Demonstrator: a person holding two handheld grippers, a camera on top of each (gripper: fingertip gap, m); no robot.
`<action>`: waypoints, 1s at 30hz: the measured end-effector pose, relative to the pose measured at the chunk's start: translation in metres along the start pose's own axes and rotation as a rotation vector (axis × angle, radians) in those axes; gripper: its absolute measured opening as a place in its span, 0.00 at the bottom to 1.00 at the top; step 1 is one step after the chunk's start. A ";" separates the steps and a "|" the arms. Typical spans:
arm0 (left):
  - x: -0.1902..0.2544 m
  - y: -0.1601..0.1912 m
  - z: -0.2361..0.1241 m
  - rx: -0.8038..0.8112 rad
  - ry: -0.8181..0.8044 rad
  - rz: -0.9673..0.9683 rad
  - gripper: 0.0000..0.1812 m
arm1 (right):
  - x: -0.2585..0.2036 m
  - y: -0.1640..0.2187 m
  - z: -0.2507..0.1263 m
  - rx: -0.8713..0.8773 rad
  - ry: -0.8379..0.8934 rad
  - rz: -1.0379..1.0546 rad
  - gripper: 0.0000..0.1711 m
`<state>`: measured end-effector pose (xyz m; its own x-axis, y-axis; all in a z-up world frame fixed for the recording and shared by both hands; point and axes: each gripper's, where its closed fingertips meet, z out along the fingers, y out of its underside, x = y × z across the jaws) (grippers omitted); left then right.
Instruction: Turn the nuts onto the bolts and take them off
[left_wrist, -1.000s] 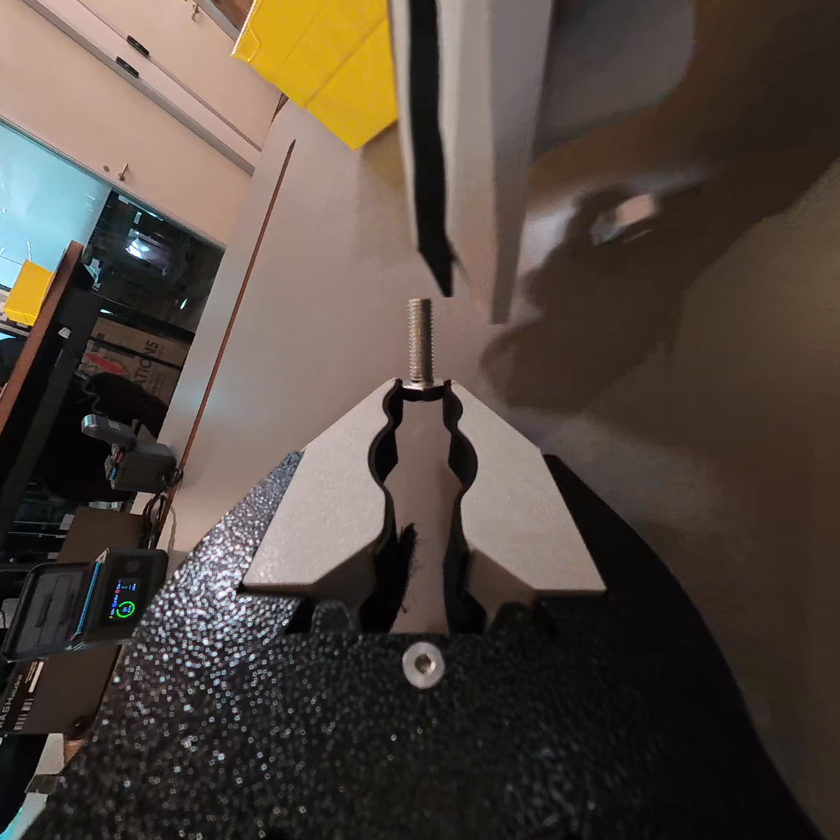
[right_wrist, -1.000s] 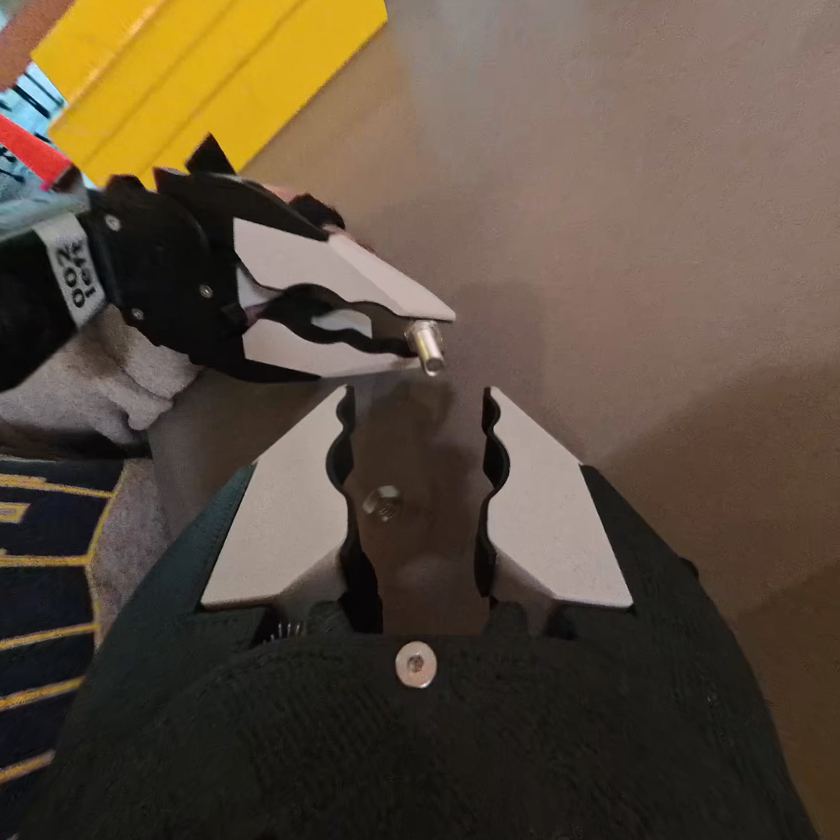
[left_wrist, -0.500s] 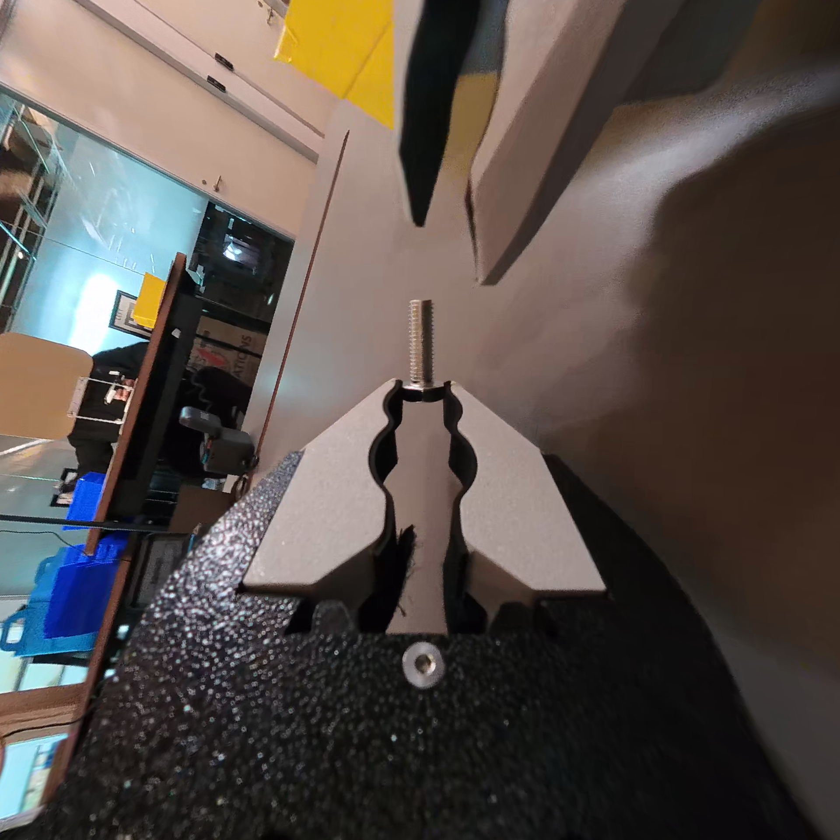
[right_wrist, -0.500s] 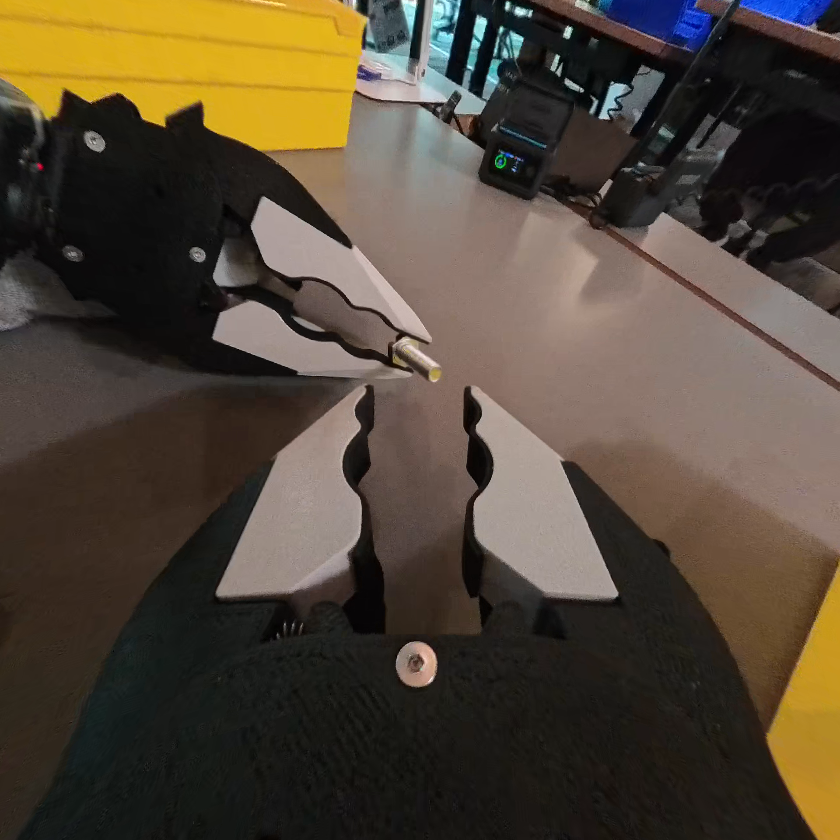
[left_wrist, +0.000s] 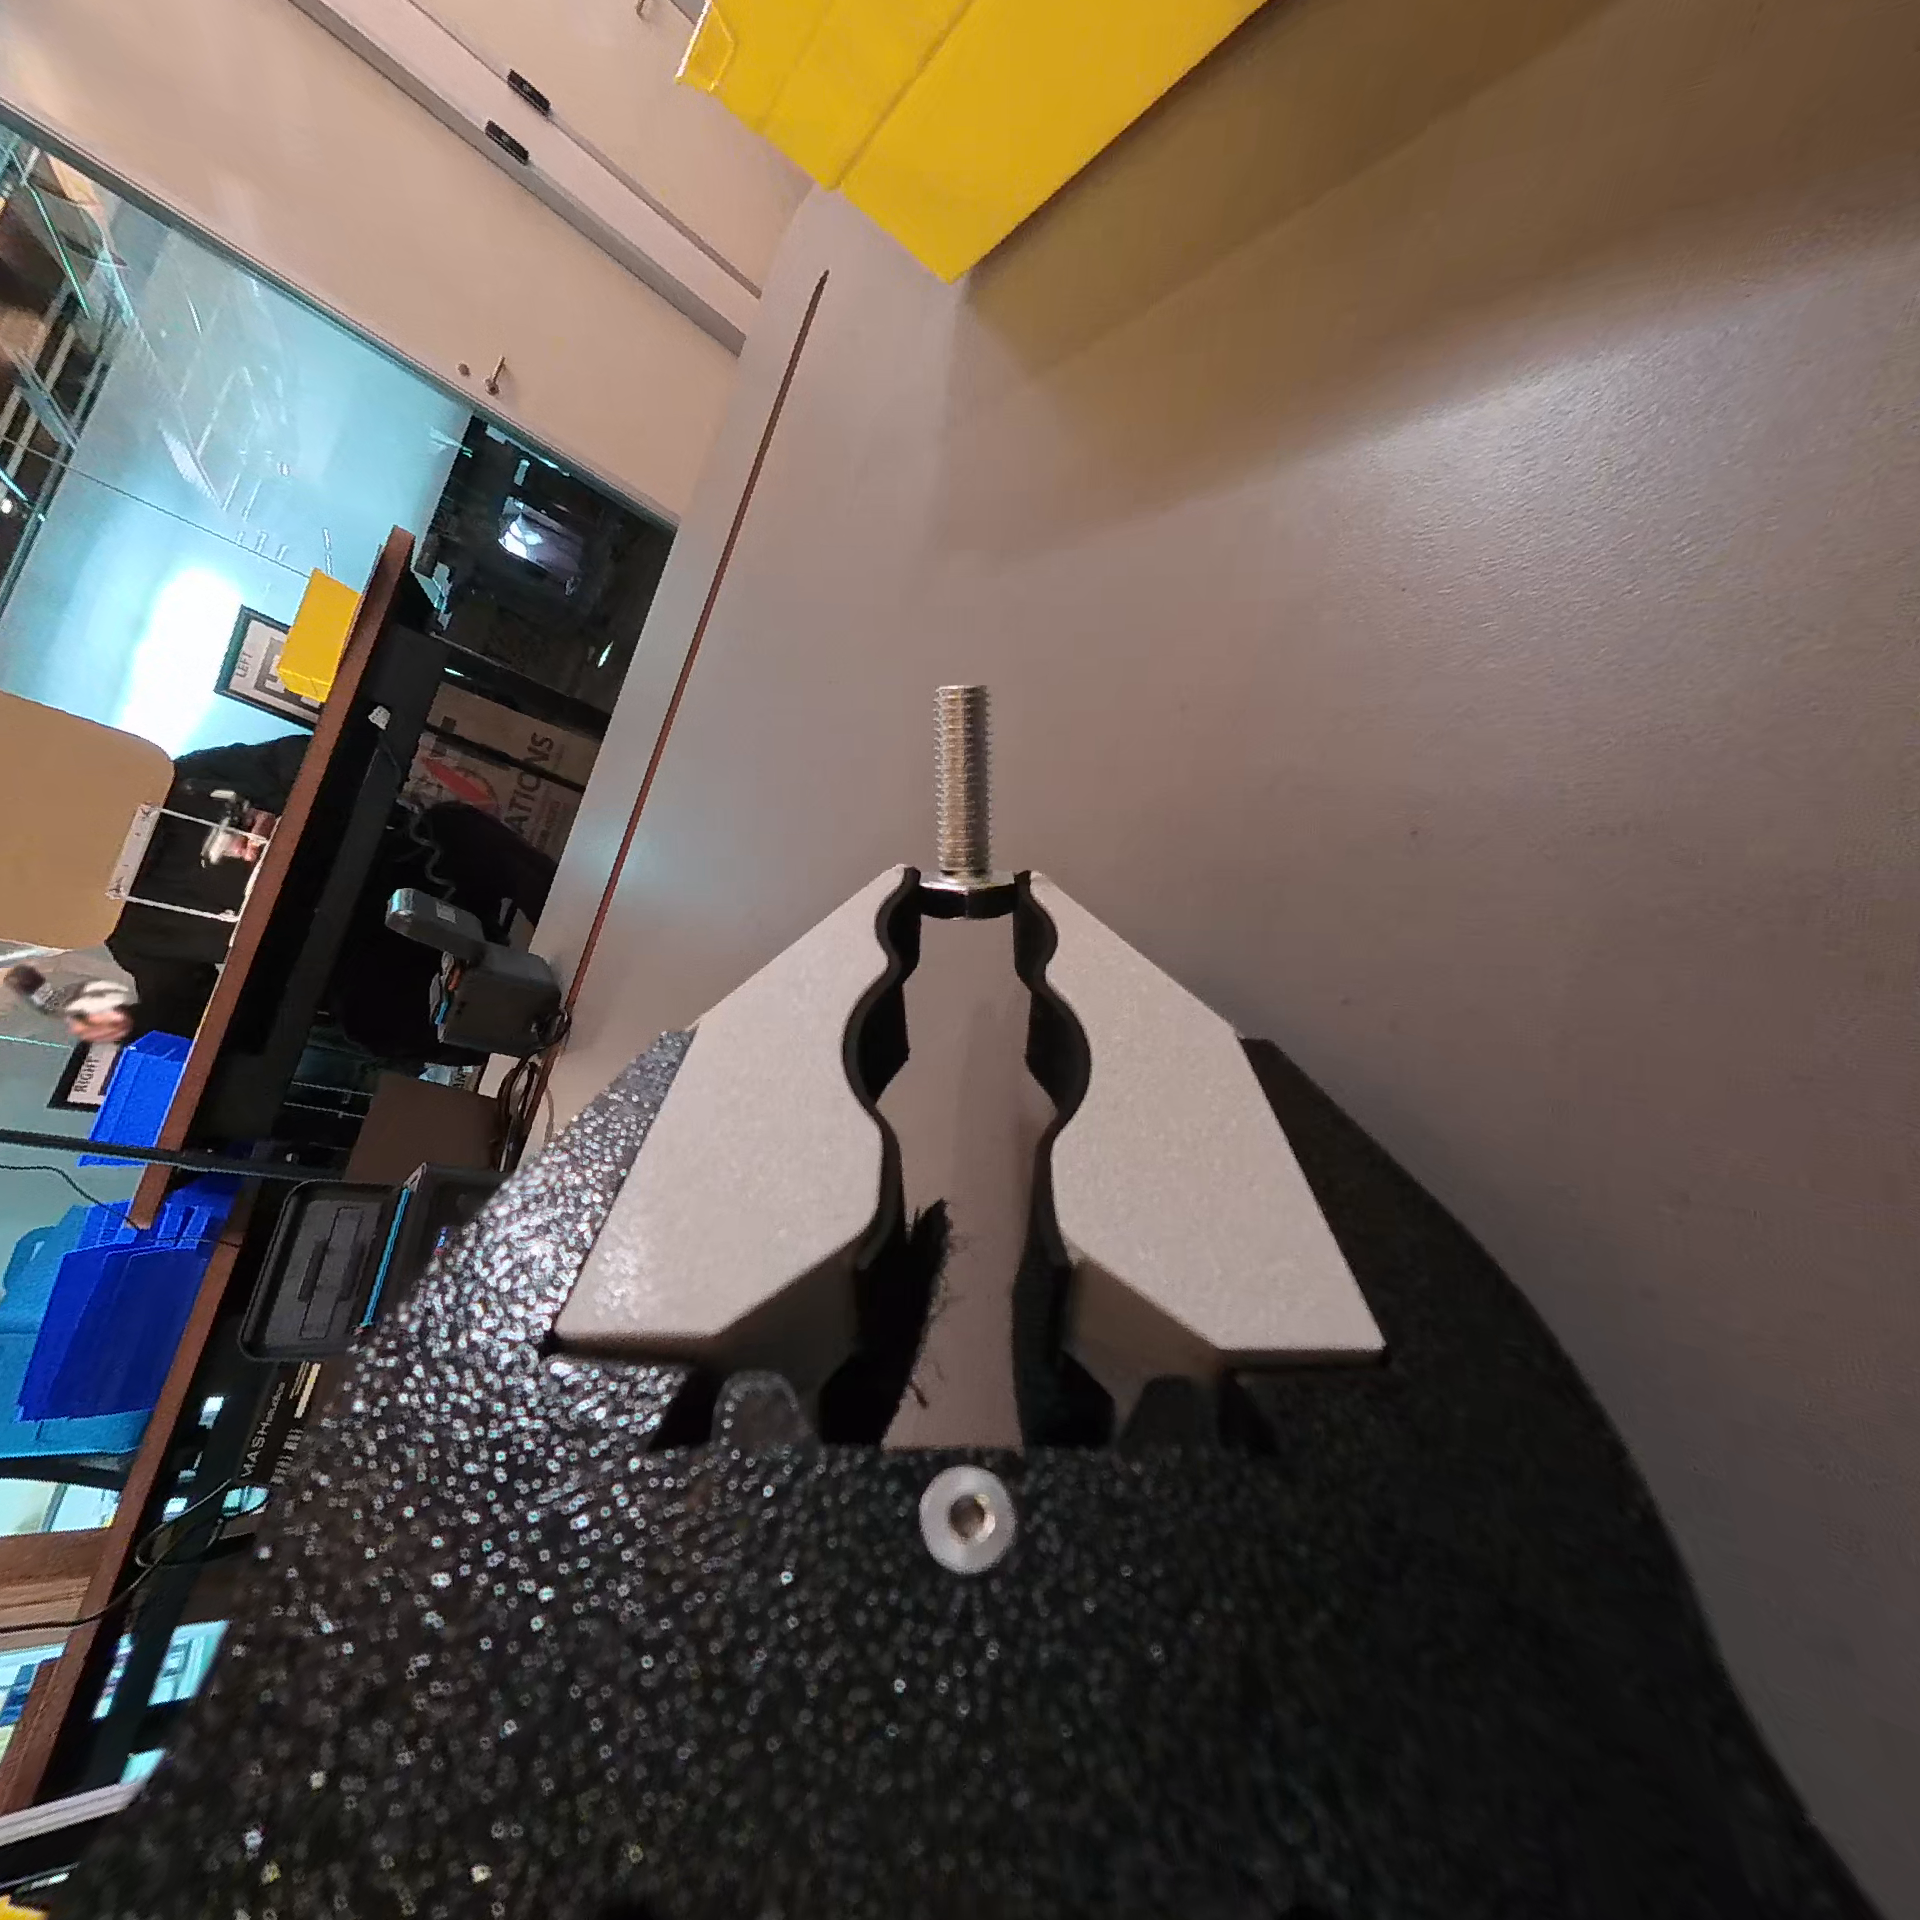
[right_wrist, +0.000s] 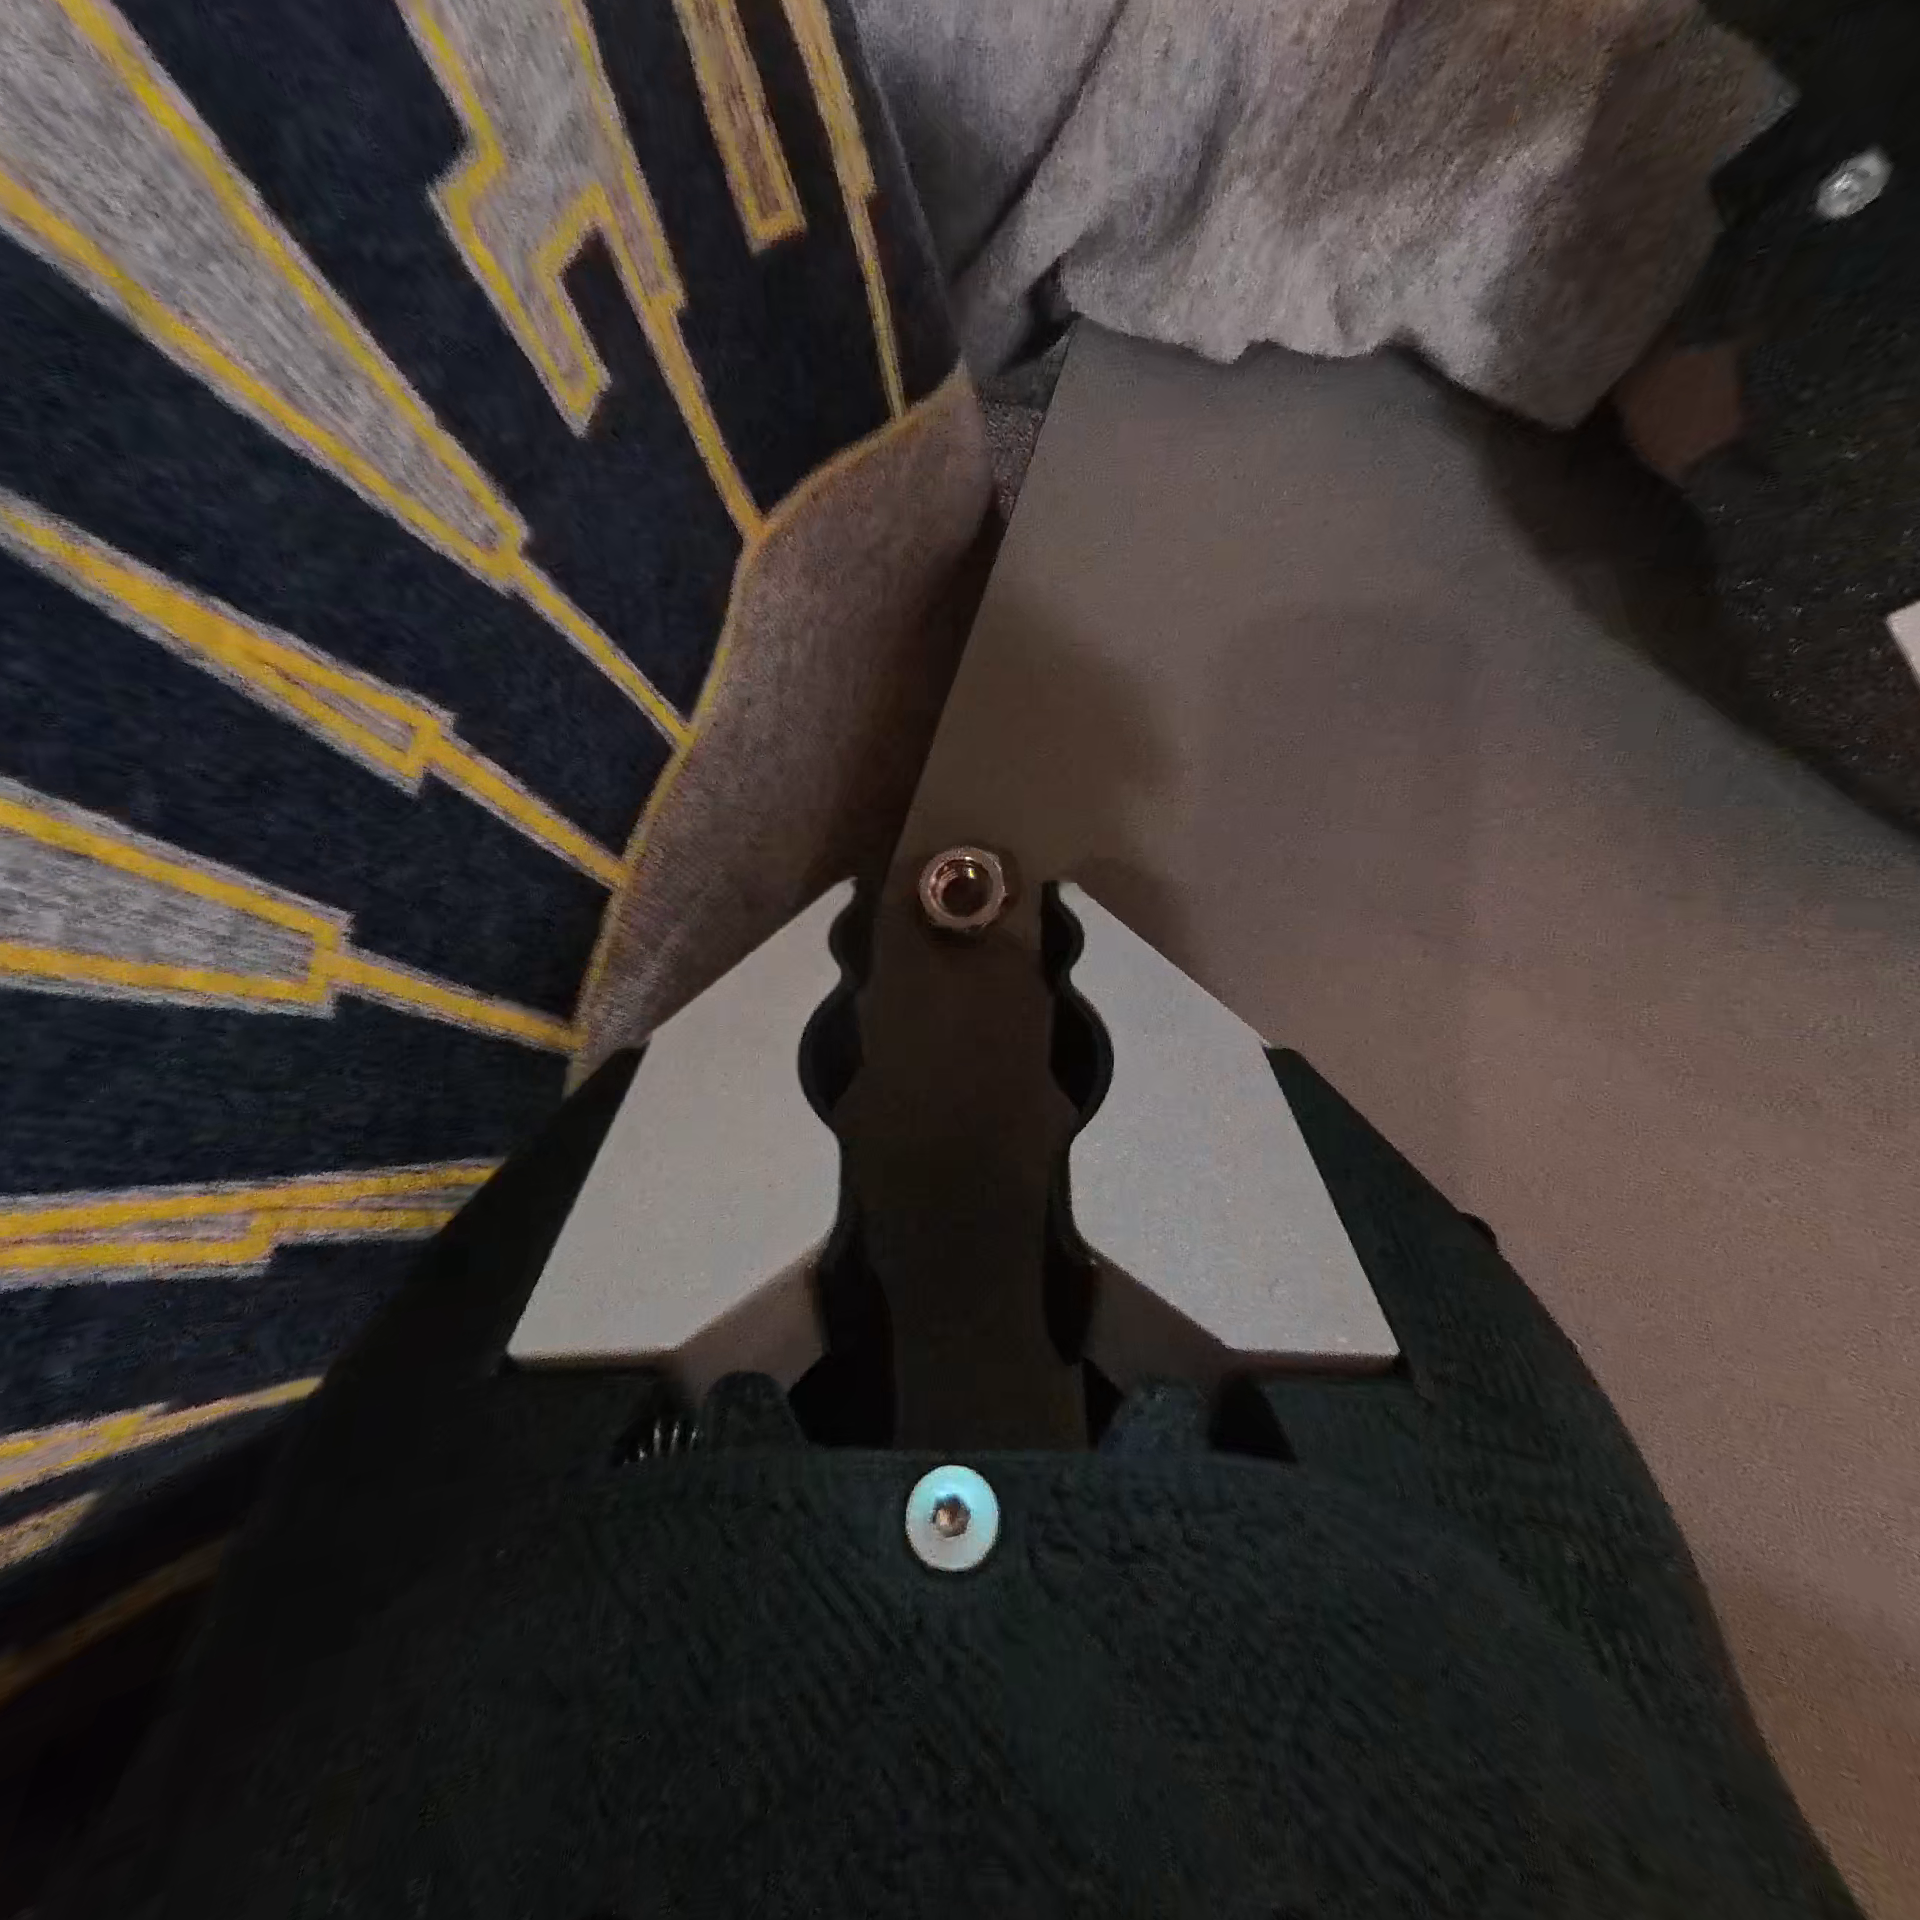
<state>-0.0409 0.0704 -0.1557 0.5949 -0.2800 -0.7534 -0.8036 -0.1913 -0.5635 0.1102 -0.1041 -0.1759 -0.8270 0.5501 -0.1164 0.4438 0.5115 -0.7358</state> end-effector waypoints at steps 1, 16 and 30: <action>0.000 0.000 0.000 -0.001 0.000 -0.001 0.09 | 0.000 -0.002 0.001 0.010 0.001 0.004 0.18; -0.002 -0.002 0.003 0.005 0.020 -0.045 0.09 | 0.088 0.078 -0.333 0.096 1.530 0.579 0.09; 0.000 -0.005 0.005 0.013 0.035 -0.087 0.09 | 0.095 0.172 -0.258 -0.328 0.903 0.931 0.40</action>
<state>-0.0368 0.0763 -0.1548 0.6615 -0.2952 -0.6893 -0.7485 -0.2039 -0.6310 0.1969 0.2071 -0.1417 0.2867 0.9539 0.0889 0.8810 -0.2260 -0.4157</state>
